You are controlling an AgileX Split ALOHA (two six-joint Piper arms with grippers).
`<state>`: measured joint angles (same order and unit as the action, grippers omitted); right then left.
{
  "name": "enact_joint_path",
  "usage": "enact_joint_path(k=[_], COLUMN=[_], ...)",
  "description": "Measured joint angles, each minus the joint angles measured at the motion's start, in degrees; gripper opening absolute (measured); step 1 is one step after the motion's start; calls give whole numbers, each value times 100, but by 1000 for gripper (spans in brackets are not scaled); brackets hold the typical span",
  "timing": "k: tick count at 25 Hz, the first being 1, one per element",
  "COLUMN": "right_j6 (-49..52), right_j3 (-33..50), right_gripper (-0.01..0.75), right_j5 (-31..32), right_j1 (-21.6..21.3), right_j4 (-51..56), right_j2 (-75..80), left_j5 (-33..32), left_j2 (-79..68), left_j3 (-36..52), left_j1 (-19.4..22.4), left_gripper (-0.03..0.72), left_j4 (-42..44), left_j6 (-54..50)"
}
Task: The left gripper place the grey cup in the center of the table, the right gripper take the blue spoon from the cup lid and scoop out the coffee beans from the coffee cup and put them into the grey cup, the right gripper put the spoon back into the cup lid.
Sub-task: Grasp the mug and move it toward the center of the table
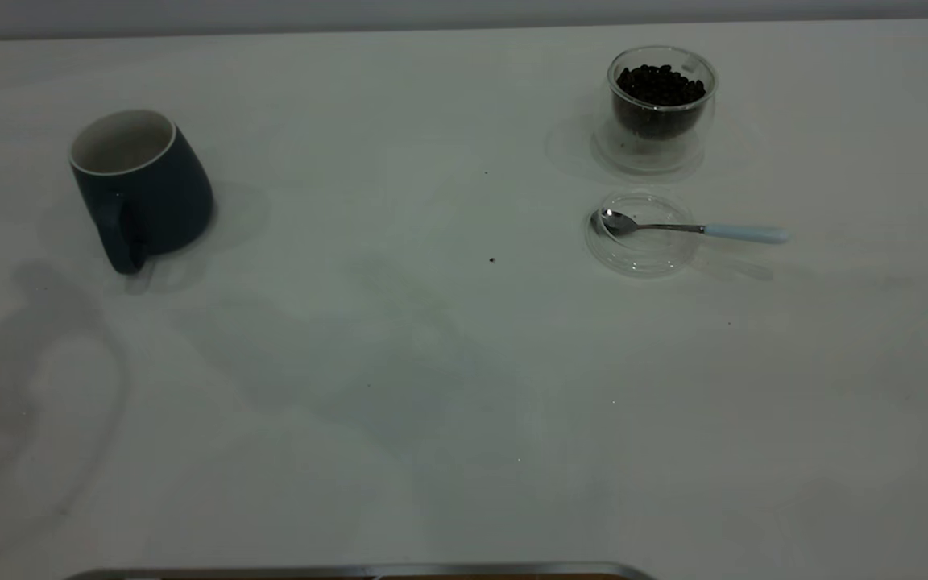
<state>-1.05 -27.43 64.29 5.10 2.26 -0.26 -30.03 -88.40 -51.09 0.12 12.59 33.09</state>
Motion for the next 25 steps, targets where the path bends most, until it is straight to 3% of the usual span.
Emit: enact_joint_path(k=[10, 19, 25], right_j6=[0, 0, 0], right_j3=[0, 0, 0], right_gripper=[238, 238, 238], right_j5=[0, 0, 0], right_j1=[0, 0, 0], right_j4=[0, 0, 0], right_j2=[0, 0, -4], left_j5=[1552, 1866, 2624], left_j2=[-2058, -3380, -3785], left_j3=[-770, -1431, -1473], left_j1=[0, -52, -475], left_gripper=[567, 567, 567], left_j4=[1013, 1051, 1090], left_j6=[401, 1329, 1643])
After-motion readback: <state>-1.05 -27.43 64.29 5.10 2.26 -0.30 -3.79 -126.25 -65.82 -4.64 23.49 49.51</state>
